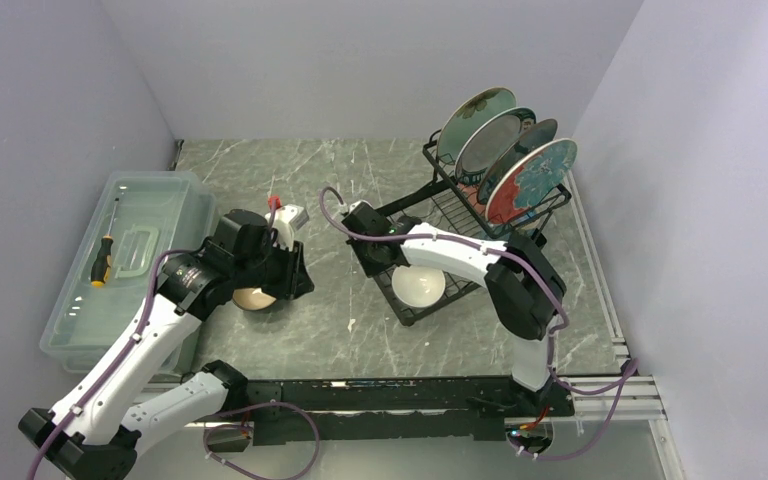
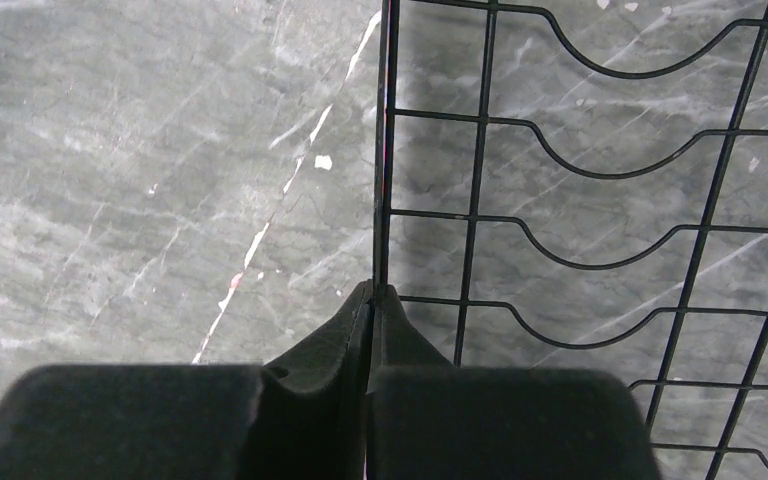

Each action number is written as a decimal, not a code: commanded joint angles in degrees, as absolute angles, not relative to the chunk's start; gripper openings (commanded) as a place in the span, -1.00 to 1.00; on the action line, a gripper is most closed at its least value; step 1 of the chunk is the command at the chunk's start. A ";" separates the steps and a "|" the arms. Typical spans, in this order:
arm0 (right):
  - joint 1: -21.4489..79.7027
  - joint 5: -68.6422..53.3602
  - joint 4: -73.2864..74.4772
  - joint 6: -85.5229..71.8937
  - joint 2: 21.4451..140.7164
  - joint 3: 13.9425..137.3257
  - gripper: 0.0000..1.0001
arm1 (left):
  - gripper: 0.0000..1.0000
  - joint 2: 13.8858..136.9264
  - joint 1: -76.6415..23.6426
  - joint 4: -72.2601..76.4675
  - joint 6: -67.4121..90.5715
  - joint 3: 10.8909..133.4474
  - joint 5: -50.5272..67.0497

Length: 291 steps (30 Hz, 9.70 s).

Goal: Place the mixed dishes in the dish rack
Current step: Move the dish rack to the center of the board, then pick up the bowl from the dish rack, then insert the bowl into the dish rack.

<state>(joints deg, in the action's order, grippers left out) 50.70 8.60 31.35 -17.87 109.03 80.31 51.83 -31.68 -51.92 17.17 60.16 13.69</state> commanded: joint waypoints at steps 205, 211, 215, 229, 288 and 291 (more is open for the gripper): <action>68.20 50.71 72.24 -62.98 33.36 60.49 0.56 | -1.00 108.24 -56.53 85.73 85.21 47.19 36.21; 68.20 50.62 71.45 -62.79 33.60 59.88 0.56 | -1.00 109.66 -55.97 88.77 86.59 45.75 35.07; 68.20 50.26 70.69 -62.47 33.64 59.17 0.56 | -1.00 110.42 -55.72 89.12 87.21 44.62 34.28; 68.23 50.46 70.40 -62.69 33.25 58.47 0.57 | -1.00 112.31 -55.81 89.21 88.07 42.50 33.49; 68.20 49.76 70.33 -64.52 31.10 55.20 0.62 | -0.41 110.66 -53.05 64.41 82.63 42.25 40.53; 68.20 49.82 70.02 -64.37 30.99 55.03 0.62 | -0.35 106.98 -53.04 56.54 78.49 43.60 40.46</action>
